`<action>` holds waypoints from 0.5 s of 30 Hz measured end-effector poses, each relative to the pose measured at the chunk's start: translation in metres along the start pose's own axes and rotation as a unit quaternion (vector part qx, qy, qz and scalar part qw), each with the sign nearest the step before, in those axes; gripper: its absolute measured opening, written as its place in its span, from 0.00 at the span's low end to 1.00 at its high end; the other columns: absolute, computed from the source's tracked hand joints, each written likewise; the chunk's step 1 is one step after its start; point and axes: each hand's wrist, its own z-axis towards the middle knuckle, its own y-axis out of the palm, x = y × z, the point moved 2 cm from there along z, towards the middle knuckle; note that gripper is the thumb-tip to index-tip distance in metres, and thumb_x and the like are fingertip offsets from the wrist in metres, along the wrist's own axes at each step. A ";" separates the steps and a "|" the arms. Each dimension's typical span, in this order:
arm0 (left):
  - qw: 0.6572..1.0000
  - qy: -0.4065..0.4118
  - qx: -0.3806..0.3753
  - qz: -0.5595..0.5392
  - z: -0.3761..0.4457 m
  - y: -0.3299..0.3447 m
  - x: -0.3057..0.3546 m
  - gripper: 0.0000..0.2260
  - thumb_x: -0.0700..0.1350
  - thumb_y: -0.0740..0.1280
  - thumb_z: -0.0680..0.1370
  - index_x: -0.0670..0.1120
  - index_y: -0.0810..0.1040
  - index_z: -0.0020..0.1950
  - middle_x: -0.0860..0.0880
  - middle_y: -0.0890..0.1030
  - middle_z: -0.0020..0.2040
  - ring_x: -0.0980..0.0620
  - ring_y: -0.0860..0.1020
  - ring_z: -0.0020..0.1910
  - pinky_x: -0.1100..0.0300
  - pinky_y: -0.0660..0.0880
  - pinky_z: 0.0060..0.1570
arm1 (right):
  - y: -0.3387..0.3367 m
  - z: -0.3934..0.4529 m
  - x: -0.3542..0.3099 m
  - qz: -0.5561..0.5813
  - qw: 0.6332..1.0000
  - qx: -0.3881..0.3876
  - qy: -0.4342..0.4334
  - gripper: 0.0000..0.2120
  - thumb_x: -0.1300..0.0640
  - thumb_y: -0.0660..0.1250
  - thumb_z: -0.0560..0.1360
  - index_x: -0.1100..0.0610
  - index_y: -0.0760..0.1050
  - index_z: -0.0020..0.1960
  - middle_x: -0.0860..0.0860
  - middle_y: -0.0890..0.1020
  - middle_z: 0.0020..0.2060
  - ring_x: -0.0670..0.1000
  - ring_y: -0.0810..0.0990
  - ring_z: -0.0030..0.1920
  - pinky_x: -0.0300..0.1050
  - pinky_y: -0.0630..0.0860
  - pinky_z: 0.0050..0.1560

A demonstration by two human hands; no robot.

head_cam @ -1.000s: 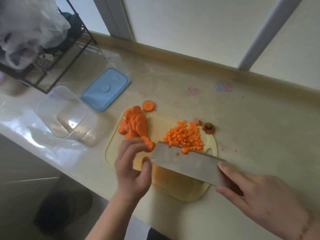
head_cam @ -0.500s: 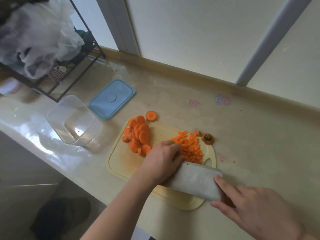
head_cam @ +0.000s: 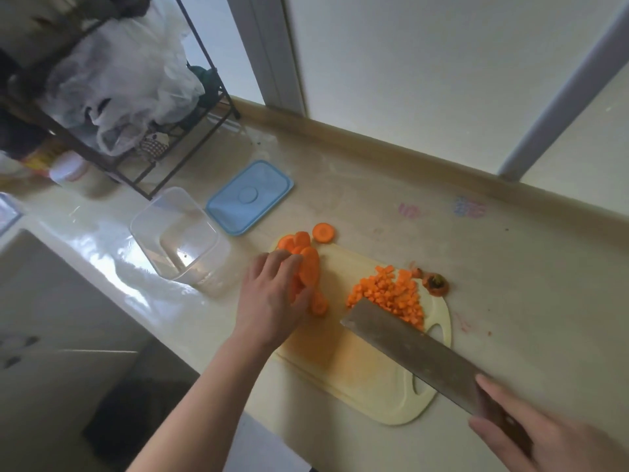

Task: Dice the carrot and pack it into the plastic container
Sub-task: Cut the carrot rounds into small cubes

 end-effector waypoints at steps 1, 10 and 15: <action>1.000 -0.007 0.009 0.010 0.002 0.003 0.003 0.21 0.55 0.69 0.74 0.45 0.81 0.63 0.45 0.80 0.59 0.41 0.72 0.56 0.46 0.75 0.53 | -0.001 0.001 -0.003 0.008 1.000 -0.011 0.016 0.40 0.25 0.46 0.72 0.52 0.86 0.47 0.51 0.83 0.28 0.44 0.81 0.26 0.38 0.71 0.19; 0.995 -0.047 0.080 0.047 0.005 0.011 0.020 0.14 0.51 0.65 0.73 0.48 0.83 0.55 0.45 0.82 0.52 0.42 0.71 0.52 0.50 0.64 0.51 | 0.001 0.000 -0.007 0.007 0.996 -0.013 0.089 0.41 0.23 0.47 0.70 0.52 0.86 0.46 0.53 0.85 0.33 0.48 0.83 0.31 0.37 0.70 0.48; 0.974 -0.157 0.101 -0.131 -0.003 -0.014 0.042 0.04 0.43 0.74 0.74 0.50 0.81 0.44 0.54 0.82 0.41 0.48 0.77 0.43 0.52 0.72 0.46 | -0.003 -0.001 -0.017 0.135 0.972 -0.059 0.185 0.26 0.19 0.56 0.60 0.34 0.82 0.42 0.42 0.85 0.35 0.44 0.84 0.35 0.26 0.71 0.46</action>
